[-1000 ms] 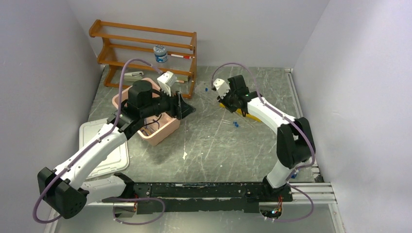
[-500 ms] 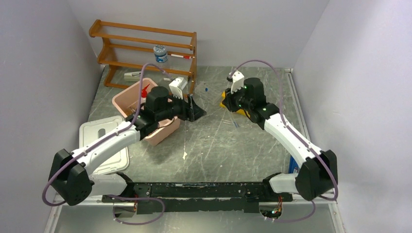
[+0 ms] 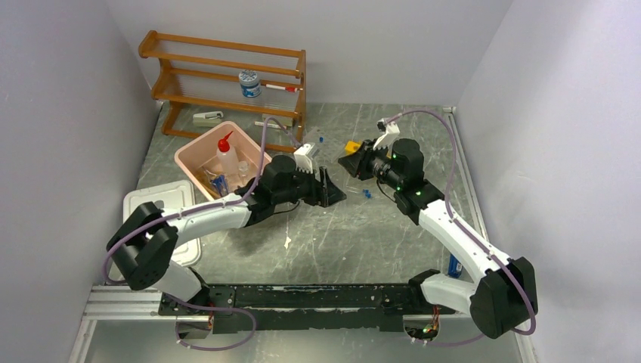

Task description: Organize the chemistry lab equipment

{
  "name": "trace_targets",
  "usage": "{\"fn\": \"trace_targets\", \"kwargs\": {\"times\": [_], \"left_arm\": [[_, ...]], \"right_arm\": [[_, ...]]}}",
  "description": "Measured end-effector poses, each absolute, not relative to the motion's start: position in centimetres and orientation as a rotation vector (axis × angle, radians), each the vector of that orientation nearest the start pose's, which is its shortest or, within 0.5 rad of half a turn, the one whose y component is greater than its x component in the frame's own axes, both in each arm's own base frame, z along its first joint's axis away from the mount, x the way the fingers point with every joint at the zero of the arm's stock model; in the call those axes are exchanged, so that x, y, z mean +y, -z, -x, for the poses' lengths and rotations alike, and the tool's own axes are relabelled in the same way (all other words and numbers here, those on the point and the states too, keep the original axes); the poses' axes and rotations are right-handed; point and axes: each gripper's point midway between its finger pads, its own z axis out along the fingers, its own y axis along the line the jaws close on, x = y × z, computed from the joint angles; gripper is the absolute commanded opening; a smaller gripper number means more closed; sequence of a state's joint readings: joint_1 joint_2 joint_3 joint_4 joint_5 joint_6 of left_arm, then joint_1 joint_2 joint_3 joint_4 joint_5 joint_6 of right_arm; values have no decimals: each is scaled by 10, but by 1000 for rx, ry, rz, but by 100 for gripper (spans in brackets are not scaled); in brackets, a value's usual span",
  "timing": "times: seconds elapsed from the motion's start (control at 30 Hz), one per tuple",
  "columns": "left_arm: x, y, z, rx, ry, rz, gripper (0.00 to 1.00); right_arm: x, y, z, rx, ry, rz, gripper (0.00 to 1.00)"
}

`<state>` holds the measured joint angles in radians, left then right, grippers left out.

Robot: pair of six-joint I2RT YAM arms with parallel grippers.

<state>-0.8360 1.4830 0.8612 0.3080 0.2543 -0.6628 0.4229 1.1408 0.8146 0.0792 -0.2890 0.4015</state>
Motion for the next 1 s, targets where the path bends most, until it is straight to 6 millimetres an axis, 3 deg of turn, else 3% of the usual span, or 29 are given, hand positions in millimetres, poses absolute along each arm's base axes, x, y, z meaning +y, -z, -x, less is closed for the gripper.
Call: {"fn": "trace_targets", "kwargs": {"times": [0.43,0.5,0.57,0.63,0.7,0.9,1.0], "left_arm": [[-395,-179,-247,2021,1285,-380,22],[-398,-180,-243,2013,1286,-408,14],[-398,-178,-242,2015,1277,-423,9],[-397,-176,-241,2012,1260,-452,6],[-398,-177,-240,1995,1243,-492,5],[-398,-177,-241,1919,1156,-663,5],[-398,-179,-244,1881,1103,-739,5]], "right_arm": [[221,-242,-316,1876,-952,108,15],[221,-240,-315,1891,-957,96,24],[220,-238,-313,1907,-956,85,41],[219,-237,-312,1939,-948,66,56],[217,-238,-311,1981,-928,54,59],[217,-251,-315,2106,-870,79,52],[216,-245,-310,2170,-859,88,50]]}}
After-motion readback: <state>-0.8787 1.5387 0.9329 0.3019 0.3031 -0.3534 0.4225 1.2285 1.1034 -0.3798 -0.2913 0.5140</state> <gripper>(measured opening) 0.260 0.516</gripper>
